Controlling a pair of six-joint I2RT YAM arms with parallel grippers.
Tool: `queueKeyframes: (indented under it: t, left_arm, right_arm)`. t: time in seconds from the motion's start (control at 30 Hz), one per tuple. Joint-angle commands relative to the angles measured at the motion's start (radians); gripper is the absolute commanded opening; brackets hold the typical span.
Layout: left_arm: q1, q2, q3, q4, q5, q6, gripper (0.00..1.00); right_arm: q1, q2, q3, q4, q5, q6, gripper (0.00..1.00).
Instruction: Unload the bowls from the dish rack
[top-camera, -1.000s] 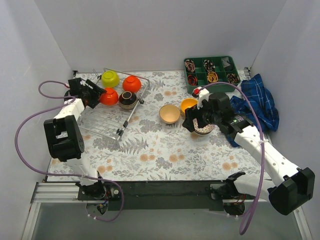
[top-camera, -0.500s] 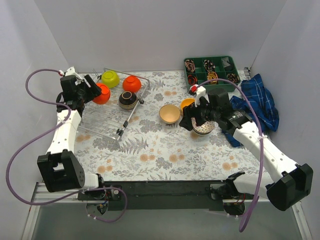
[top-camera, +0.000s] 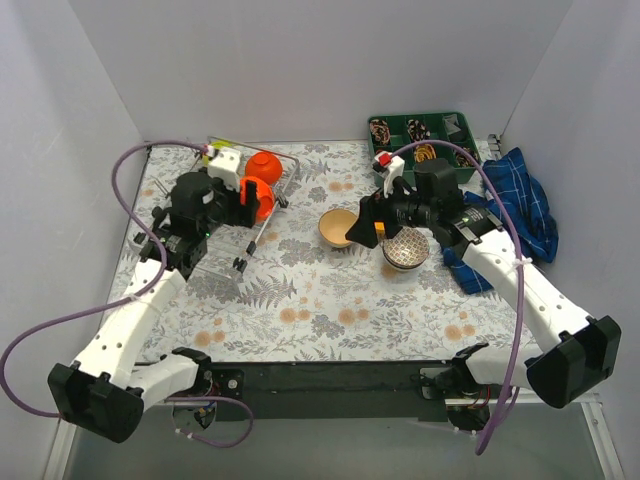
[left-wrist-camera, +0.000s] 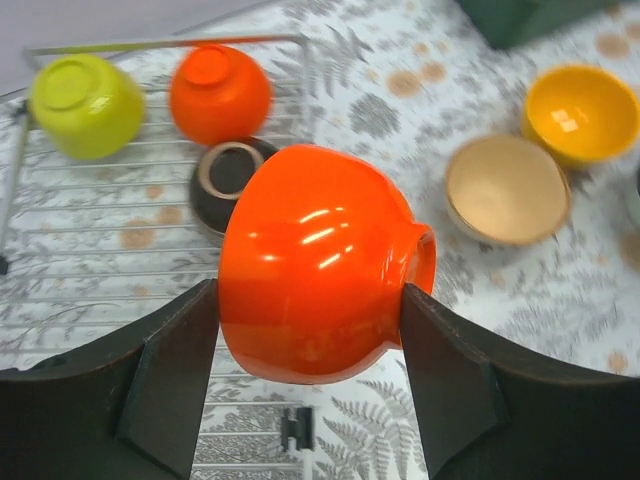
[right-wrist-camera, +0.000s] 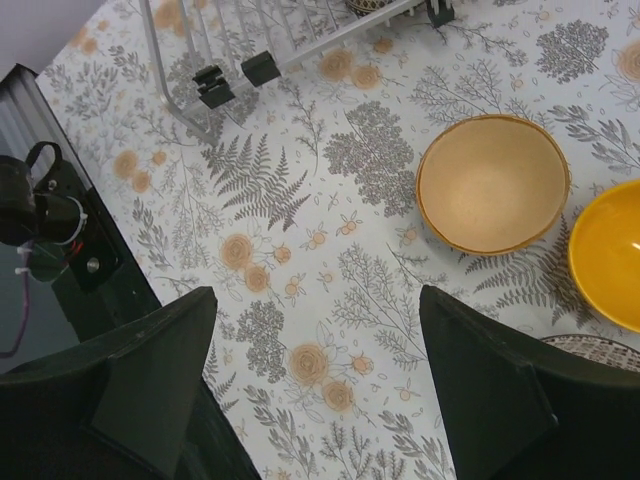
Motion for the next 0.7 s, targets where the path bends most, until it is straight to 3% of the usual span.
queueKeyframes:
  t: [0.0, 0.43, 0.67]
  left_arm:
    - [-0.182, -0.051, -0.072, 0.023, -0.130, 0.146, 0.25]
    - [-0.602, -0.105, -0.140, 0.022, -0.185, 0.275, 0.25]
    - [-0.720, -0.100, -0.160, 0.016, -0.230, 0.341, 0.26]
  right_arm:
    - [0.000, 0.029, 0.054, 0.110, -0.060, 0.047, 0.91]
    - [0.008, 0.123, 0.054, 0.121, -0.278, -0.070, 0.91]
    - [0.008, 0.187, 0.104, 0.077, -0.439, -0.193, 0.91]
